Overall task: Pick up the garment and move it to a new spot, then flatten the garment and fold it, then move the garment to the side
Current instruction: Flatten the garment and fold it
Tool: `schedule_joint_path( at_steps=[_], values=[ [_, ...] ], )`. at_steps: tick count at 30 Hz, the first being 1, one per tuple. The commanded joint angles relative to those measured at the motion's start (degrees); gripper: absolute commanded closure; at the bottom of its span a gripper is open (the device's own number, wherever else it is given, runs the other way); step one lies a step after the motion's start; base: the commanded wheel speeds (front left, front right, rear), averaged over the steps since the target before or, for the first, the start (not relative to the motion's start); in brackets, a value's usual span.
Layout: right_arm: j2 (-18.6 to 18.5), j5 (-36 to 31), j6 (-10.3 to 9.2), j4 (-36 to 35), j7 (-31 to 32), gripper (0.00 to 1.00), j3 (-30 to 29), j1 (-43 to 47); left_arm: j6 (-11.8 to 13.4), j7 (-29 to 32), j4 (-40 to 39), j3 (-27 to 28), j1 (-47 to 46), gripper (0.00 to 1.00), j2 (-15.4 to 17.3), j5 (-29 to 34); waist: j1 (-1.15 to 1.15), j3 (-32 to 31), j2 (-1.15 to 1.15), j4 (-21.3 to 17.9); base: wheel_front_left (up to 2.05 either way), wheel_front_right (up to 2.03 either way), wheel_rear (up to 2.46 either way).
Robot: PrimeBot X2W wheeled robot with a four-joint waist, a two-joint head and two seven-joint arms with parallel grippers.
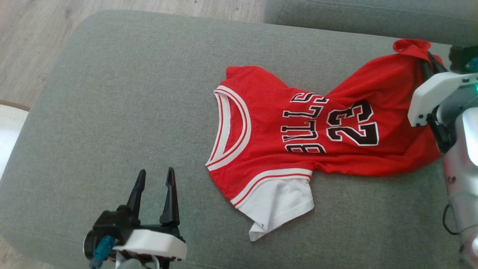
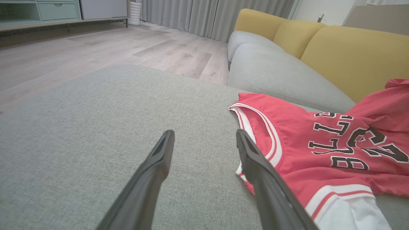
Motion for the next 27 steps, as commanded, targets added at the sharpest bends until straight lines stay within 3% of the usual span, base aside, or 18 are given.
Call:
schedule_joint_path(
  at_steps=[1, 2, 9, 15, 20, 27],
  values=[
    [0.6, -1.4, -0.04, -0.7, -1.8, 0.45, -0.6, -2.5, -0.2, -0.6, -1.2, 1.6, -2.4, 0.00, 0.5, 0.6, 0.00, 0.0, 0.00, 0.1, 0.00, 0.00, 0.00],
    [1.0, -2.5, -0.04, 0.3, -2.7, 0.00, -1.2, -2.7, -0.2, -0.6, -1.1, 1.5, -2.4, 0.00, 0.4, 0.6, 0.00, 0.0, 0.00, 0.2, 0.00, 0.00, 0.00],
    [3.6, -6.9, -0.04, 4.2, -9.1, 0.00, -4.8, -3.0, -0.1, -0.5, -0.8, 1.2, -2.1, 0.00, 0.5, 0.4, 0.00, -0.8, 0.00, -1.0, 0.00, 0.00, 0.00],
    [4.8, -6.8, -0.04, 2.6, -15.1, 0.00, -5.1, -0.8, 0.1, -0.1, -0.6, 1.1, -1.8, 0.00, 0.8, 0.1, 0.00, -2.4, 0.00, -3.5, 0.00, 0.00, 0.00],
    [6.7, -5.9, -0.04, -2.2, -18.4, 0.00, -5.9, 5.0, 0.3, 0.3, -0.3, 1.0, -1.4, 0.00, 1.0, -0.1, 0.00, -4.0, 0.00, -6.0, 0.00, 0.00, 0.00],
    [10.3, -4.2, -0.04, -14.0, -18.7, 0.00, -6.2, 18.1, 0.4, 1.1, 0.1, 0.5, -0.4, 0.00, 1.3, -0.6, 0.00, -5.6, 0.00, -8.6, 0.00, 0.00, 0.00]
  ],
)
